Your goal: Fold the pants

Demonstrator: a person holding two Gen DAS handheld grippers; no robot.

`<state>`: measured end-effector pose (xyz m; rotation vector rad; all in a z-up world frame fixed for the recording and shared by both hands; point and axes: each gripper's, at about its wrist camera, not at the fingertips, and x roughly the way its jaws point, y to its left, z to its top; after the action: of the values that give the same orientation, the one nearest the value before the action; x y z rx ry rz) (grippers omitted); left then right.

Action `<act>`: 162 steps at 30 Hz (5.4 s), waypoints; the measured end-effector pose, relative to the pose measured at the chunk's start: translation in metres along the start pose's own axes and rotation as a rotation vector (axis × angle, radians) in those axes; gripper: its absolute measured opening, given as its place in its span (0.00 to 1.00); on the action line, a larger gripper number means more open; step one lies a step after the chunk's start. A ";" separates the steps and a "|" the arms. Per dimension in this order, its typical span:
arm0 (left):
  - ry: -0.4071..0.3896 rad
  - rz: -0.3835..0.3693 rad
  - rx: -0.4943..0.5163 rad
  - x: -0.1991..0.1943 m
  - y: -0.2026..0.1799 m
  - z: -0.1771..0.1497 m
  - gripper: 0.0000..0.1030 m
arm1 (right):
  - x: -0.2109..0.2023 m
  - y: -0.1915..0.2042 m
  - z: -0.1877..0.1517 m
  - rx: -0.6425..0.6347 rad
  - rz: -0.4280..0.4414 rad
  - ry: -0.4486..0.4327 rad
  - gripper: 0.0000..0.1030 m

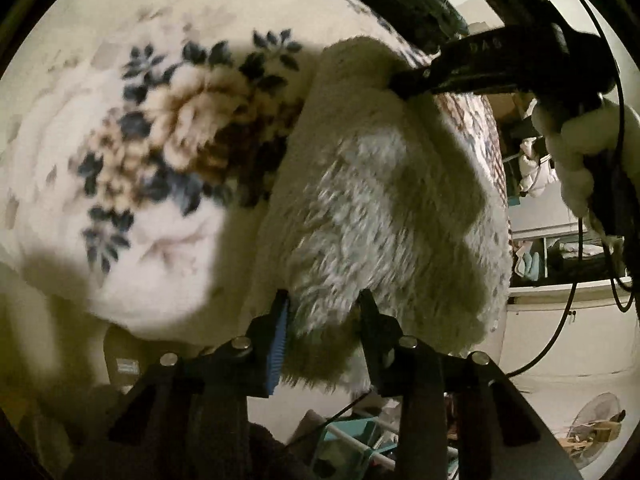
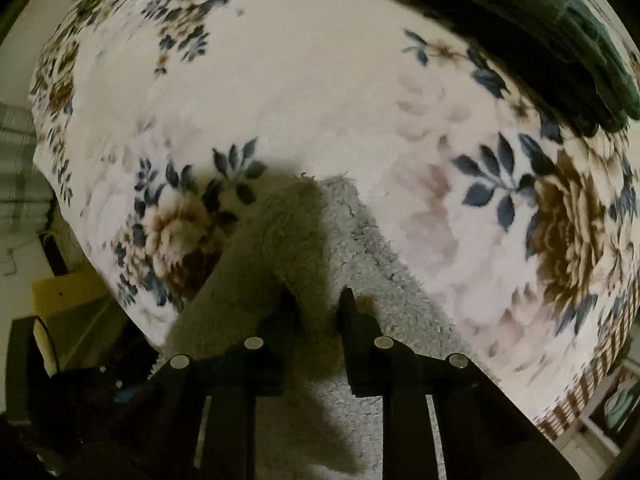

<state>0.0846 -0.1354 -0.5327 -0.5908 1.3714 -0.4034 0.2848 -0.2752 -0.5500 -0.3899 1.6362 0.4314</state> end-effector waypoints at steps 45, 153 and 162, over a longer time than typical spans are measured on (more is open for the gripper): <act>0.107 -0.116 -0.022 0.054 -0.009 0.085 0.60 | 0.136 -0.153 -0.315 0.931 0.883 -0.455 0.54; -0.660 0.467 0.433 -0.394 -0.289 0.142 1.00 | -0.592 0.136 -0.305 0.619 -0.318 -0.987 1.00; -0.653 0.483 0.452 -0.401 -0.284 0.129 1.00 | -0.599 0.148 -0.318 0.618 -0.324 -0.987 1.00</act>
<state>0.1645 -0.1031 -0.0325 0.0083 0.7168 -0.0963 0.0007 -0.3026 0.0832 0.0515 0.6536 -0.1465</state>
